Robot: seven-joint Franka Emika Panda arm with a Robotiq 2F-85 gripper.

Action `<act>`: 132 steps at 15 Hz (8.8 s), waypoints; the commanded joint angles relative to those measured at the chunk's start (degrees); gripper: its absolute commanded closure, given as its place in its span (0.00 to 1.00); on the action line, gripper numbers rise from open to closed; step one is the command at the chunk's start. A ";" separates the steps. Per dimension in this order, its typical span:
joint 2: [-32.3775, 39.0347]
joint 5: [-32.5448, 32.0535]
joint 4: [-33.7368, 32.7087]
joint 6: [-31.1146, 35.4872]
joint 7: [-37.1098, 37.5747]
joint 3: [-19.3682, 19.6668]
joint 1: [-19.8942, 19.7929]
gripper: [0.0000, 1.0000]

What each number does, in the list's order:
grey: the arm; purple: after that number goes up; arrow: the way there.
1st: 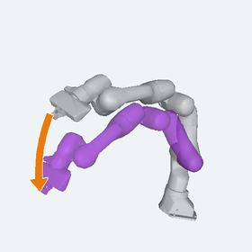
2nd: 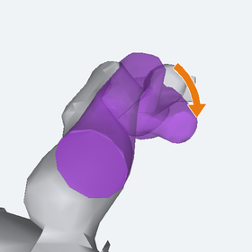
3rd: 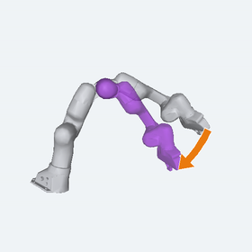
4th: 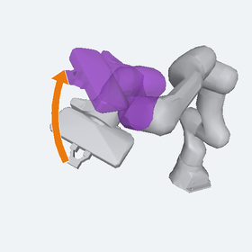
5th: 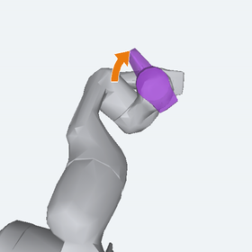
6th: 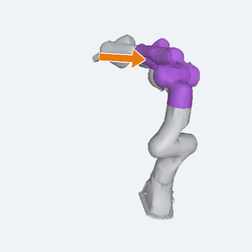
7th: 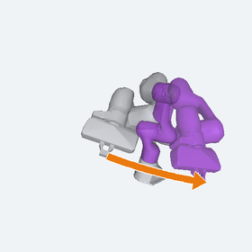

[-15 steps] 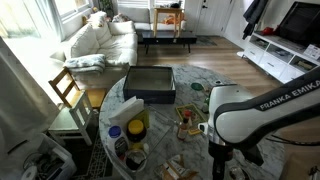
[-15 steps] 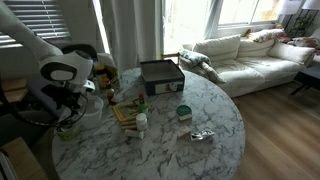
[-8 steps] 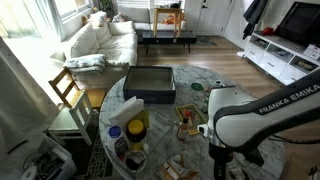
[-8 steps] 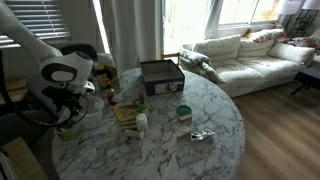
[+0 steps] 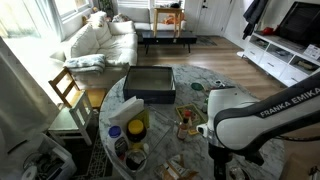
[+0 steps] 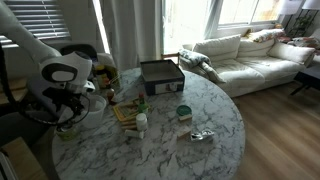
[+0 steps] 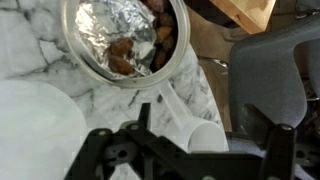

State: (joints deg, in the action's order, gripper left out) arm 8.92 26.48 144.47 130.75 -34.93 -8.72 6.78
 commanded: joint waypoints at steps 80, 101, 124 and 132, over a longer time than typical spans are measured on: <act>-15.60 -13.88 -15.78 -43.93 -0.58 5.50 -3.78 0.96; -11.32 -38.34 -18.22 -46.68 19.77 1.39 0.28 0.86; -4.33 -61.20 -19.38 -54.66 26.91 -3.42 4.88 0.86; -4.33 -61.20 -19.51 -54.66 26.90 -3.36 4.83 0.86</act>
State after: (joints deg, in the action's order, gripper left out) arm 4.51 -34.77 125.10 76.23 -8.04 -12.11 11.54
